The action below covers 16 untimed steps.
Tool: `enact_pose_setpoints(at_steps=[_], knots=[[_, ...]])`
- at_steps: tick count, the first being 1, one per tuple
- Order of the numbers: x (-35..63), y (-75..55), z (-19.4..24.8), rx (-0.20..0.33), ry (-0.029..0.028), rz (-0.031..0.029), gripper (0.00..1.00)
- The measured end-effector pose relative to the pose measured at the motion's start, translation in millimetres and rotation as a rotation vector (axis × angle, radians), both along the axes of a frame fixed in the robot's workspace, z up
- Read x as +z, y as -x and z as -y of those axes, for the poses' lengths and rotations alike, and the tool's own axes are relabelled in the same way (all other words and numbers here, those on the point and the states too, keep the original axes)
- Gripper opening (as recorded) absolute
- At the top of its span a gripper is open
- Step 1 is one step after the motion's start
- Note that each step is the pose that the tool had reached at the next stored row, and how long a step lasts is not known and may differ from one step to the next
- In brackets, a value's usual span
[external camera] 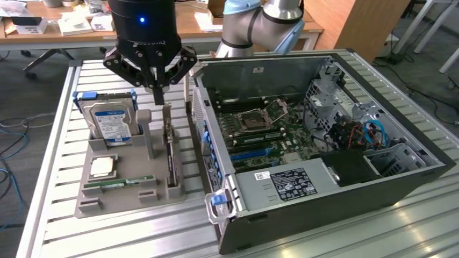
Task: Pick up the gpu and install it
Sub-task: 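Pick up the gpu and move the gpu toward the slot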
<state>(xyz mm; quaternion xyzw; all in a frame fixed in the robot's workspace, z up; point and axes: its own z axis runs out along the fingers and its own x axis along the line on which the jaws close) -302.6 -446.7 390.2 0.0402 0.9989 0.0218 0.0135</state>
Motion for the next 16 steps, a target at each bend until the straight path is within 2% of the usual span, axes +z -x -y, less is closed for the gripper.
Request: enact_pose_setpoints(at_steps=[13, 14, 15, 16], knots=[[0.0, 0.0, 0.0, 0.000, -0.0001, 0.0000, 0.11], [0.0, 0.0, 0.0, 0.000, 0.0000, 0.0000, 0.17], [0.0, 0.0, 0.0, 0.000, 0.0000, 0.0000, 0.17], [0.0, 0.0, 0.0, 0.000, 0.0000, 0.0000, 0.23]])
